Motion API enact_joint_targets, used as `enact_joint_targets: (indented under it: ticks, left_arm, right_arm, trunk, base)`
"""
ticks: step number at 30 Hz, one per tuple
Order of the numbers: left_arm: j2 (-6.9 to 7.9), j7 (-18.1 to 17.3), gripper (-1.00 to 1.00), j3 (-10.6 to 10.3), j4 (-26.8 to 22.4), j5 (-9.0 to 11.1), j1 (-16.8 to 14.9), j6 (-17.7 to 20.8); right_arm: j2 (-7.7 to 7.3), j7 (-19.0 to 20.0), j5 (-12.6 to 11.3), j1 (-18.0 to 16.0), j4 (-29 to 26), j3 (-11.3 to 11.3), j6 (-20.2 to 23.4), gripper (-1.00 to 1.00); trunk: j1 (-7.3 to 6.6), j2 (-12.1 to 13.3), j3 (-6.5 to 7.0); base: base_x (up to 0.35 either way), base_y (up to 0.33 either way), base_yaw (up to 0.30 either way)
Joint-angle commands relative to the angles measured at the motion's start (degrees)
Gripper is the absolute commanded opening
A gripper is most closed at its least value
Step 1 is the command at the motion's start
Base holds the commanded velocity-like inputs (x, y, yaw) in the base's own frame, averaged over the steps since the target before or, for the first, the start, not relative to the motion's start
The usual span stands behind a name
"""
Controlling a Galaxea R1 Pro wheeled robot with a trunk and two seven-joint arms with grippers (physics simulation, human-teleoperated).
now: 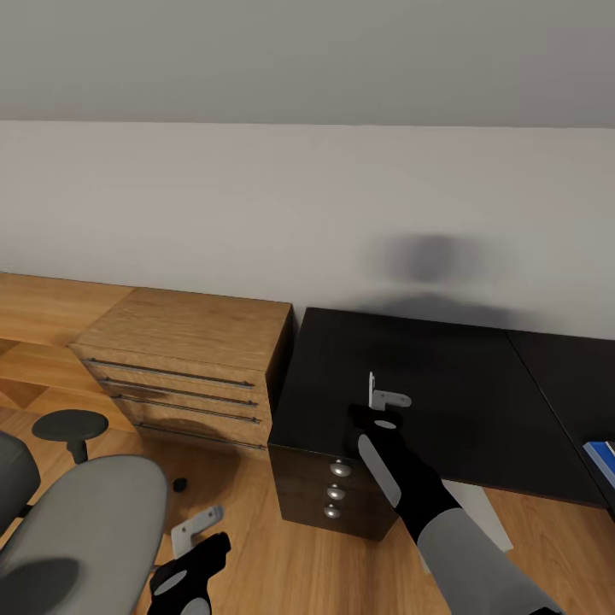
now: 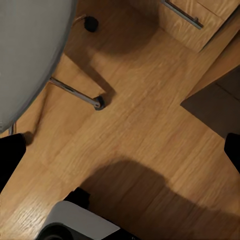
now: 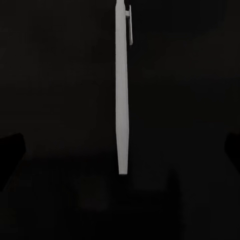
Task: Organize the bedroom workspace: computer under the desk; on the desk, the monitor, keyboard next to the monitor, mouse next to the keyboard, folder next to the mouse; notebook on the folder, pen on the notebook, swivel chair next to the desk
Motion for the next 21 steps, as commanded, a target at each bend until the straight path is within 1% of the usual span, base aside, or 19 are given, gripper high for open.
enact_joint_targets:
  ticks: [1, 3, 11, 19, 21]
  left_arm:
    - [0.07, 0.4, 1.00, -0.1, 0.1, 0.2, -0.1, 0.3]
    - [0.08, 0.4, 1.00, -0.1, 0.4, 0.2, -0.1, 0.3]
    - [0.08, 0.5, 1.00, -0.2, 1.3, 0.1, -0.1, 0.3]
    - [0.03, 0.5, 1.00, -0.3, 1.4, 0.1, -0.1, 0.3]
    - [0.06, 0.5, 1.00, -0.3, 1.4, 0.1, -0.1, 0.3]
  right_arm:
    - [-0.03, -0.5, -0.4, 0.0, -0.1, 0.2, 0.2, 1.00]
    - [-0.03, -0.5, -0.4, 0.0, -0.1, 0.2, 0.2, 1.00]
    - [-0.01, -0.5, -0.5, 0.0, 0.0, 0.2, 0.3, 1.00]
    - [0.03, -0.5, -0.3, 0.0, 0.1, 0.2, 0.3, 1.00]
    - [0.05, -0.5, -0.3, 0.0, 0.1, 0.2, 0.3, 1.00]
  trunk:
    - [0.00, 0.0, -0.06]
    - [0.00, 0.0, -0.06]
    - [0.00, 0.0, -0.06]
    - [0.00, 0.0, -0.06]
    - [0.00, 0.0, -0.06]
  base:
    - [0.034, 0.000, 0.000]
    - [0.096, 0.000, 0.000]
    - [0.209, 0.000, 0.000]
    - [0.052, 0.000, 0.000]
    - [0.171, 0.000, 0.000]
